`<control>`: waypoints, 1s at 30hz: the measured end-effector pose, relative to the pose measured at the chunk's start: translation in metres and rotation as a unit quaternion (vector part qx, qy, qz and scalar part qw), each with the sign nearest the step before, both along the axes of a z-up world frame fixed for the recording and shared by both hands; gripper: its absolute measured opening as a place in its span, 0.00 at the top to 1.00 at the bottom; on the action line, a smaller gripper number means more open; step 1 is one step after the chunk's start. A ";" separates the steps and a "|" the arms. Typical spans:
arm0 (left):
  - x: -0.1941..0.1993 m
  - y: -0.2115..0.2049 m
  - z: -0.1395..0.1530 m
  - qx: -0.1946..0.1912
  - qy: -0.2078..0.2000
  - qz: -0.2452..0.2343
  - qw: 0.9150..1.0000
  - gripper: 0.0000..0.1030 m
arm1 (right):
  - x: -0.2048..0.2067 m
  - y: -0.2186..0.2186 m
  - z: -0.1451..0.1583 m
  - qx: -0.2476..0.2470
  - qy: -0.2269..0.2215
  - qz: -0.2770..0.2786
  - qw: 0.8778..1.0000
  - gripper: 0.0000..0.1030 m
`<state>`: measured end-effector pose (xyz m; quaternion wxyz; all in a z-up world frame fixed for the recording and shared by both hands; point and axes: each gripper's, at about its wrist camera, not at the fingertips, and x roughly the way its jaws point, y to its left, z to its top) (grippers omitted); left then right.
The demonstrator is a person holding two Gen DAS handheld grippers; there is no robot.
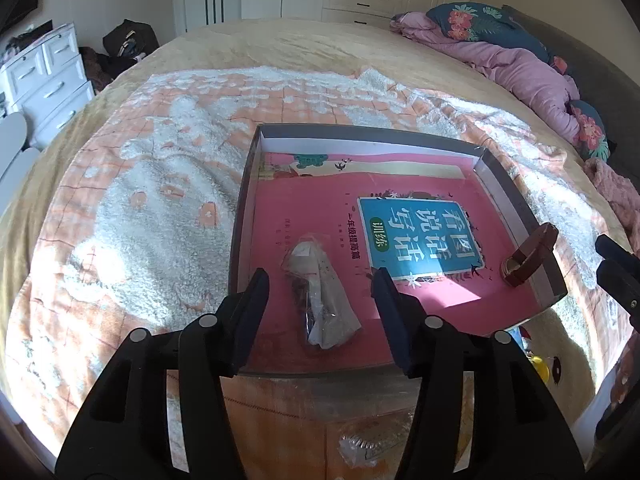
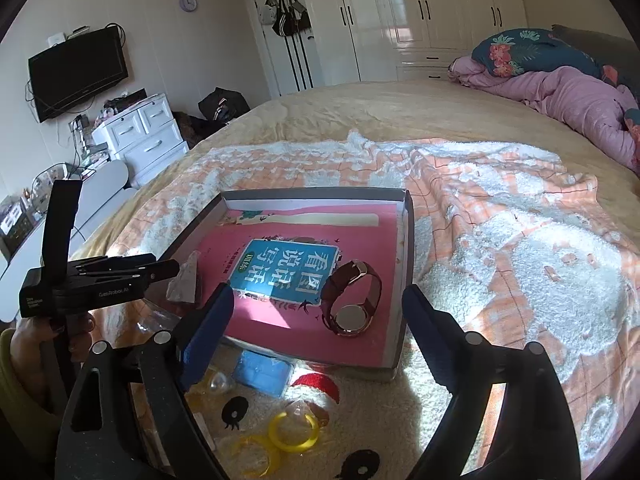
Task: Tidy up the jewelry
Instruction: 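Lift both tools out of the grey box and back over the items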
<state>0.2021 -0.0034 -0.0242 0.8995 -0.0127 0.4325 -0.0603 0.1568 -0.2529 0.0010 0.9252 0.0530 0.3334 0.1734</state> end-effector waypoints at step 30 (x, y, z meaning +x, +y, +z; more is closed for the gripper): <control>-0.106 0.004 0.043 0.021 -0.036 -0.001 0.999 0.22 | -0.088 0.003 0.022 -0.005 -0.010 0.028 1.000 0.08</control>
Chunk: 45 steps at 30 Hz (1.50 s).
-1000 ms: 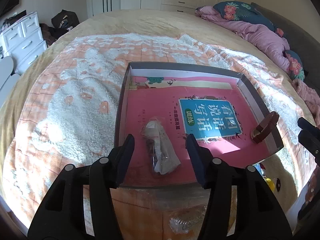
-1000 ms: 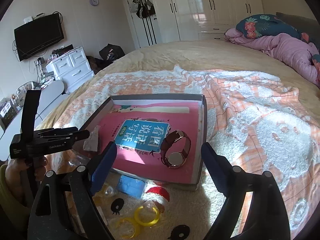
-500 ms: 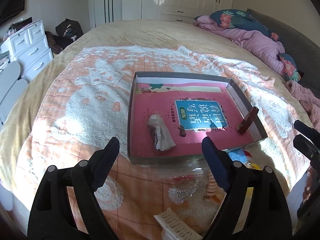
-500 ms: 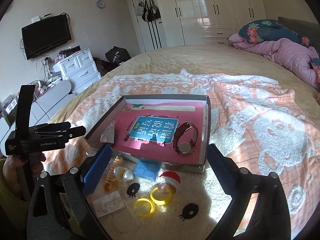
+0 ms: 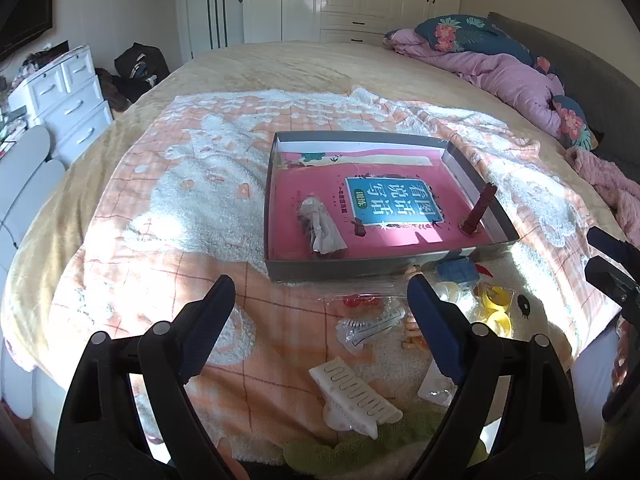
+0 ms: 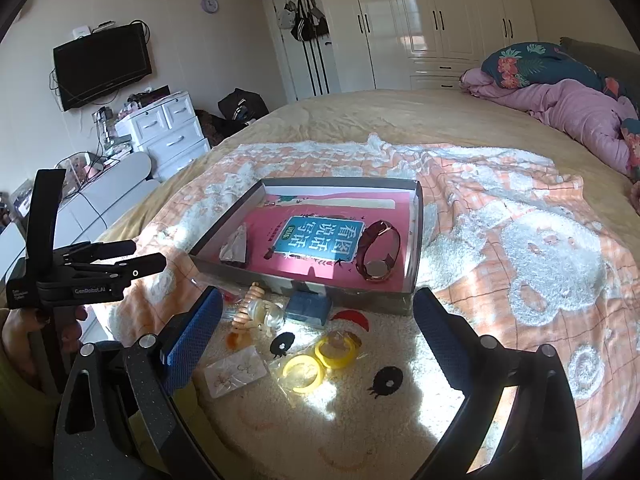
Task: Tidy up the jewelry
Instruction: 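Lift both tools out of the grey box and back over the items, then lower the left tool onto the white comb-like hair clip and grasp it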
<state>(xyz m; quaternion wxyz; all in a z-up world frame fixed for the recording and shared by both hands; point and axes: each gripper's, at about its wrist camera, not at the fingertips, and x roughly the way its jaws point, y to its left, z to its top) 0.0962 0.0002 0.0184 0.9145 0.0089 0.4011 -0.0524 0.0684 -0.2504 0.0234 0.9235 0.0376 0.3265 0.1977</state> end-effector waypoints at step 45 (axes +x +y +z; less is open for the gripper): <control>-0.074 0.007 -0.041 0.001 0.077 -0.002 0.997 0.29 | -0.049 0.006 -0.044 -0.012 0.073 0.031 0.997 0.07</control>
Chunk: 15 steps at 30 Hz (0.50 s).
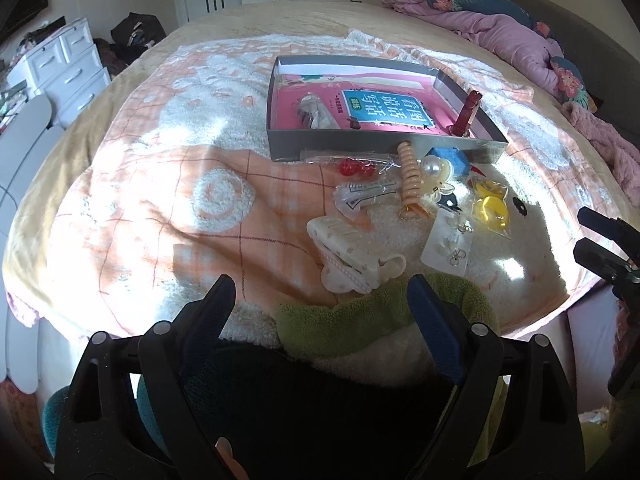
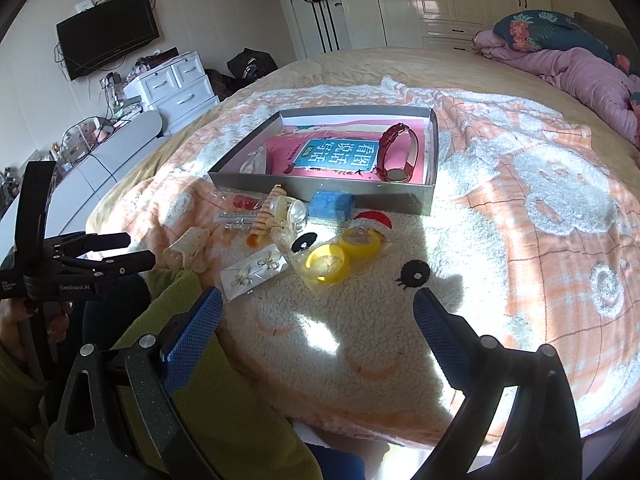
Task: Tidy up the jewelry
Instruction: 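Lower the left tool onto the white comb-like hair clip and grasp it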
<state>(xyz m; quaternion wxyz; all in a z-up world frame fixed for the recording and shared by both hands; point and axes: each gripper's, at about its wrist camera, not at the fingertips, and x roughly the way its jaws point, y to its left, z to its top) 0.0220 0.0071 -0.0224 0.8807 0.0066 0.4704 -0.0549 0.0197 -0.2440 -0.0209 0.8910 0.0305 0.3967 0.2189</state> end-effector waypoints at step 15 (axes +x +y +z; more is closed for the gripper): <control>0.031 -0.013 -0.030 -0.078 0.061 0.000 0.995 0.45 | 0.012 0.007 -0.023 0.002 0.022 -0.006 1.000 0.07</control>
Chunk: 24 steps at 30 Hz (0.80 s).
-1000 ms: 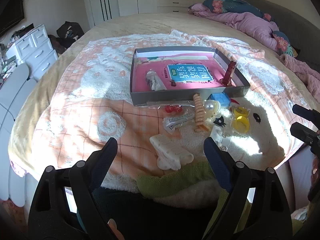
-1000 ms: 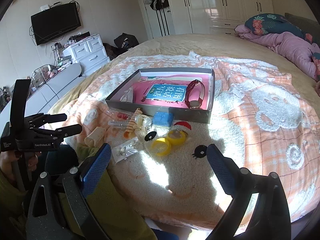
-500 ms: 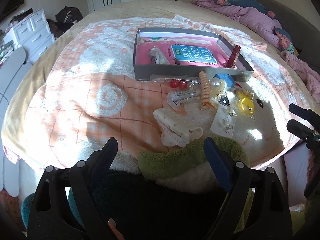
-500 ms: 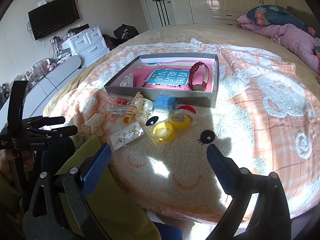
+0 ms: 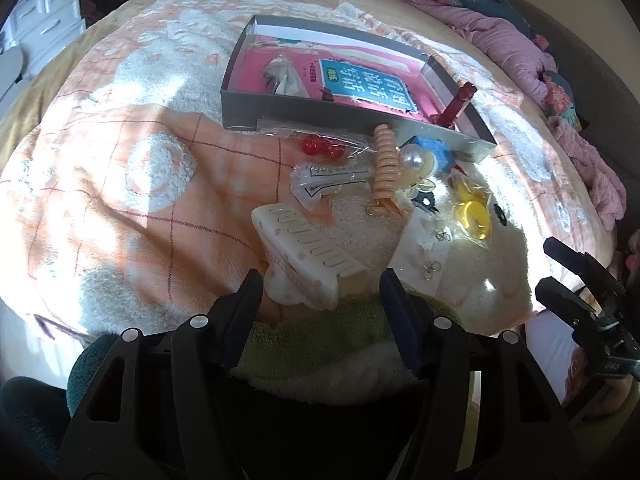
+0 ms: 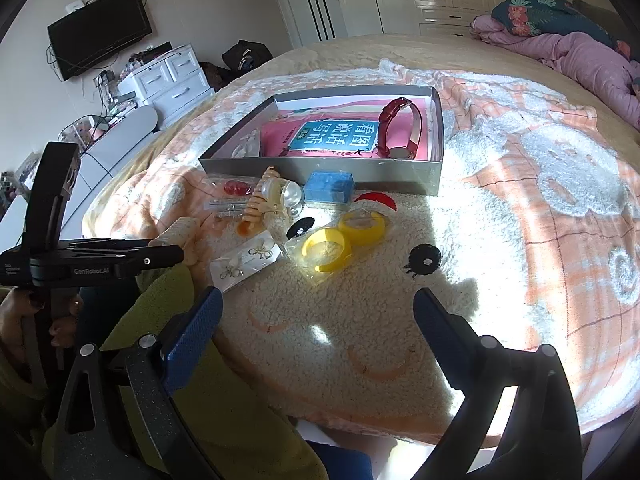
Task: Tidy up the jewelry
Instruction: 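Lower the left tool onto the white comb-like hair clip and grasp it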
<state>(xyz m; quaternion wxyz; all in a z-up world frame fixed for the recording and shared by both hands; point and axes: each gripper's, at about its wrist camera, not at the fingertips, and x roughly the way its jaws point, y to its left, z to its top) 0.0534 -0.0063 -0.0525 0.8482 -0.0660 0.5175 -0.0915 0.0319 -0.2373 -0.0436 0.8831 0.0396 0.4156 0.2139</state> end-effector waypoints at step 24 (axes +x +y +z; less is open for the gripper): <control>0.012 0.011 0.000 0.022 -0.049 0.024 0.998 0.82 | 0.075 0.020 -0.038 -0.008 0.033 -0.042 0.999 0.06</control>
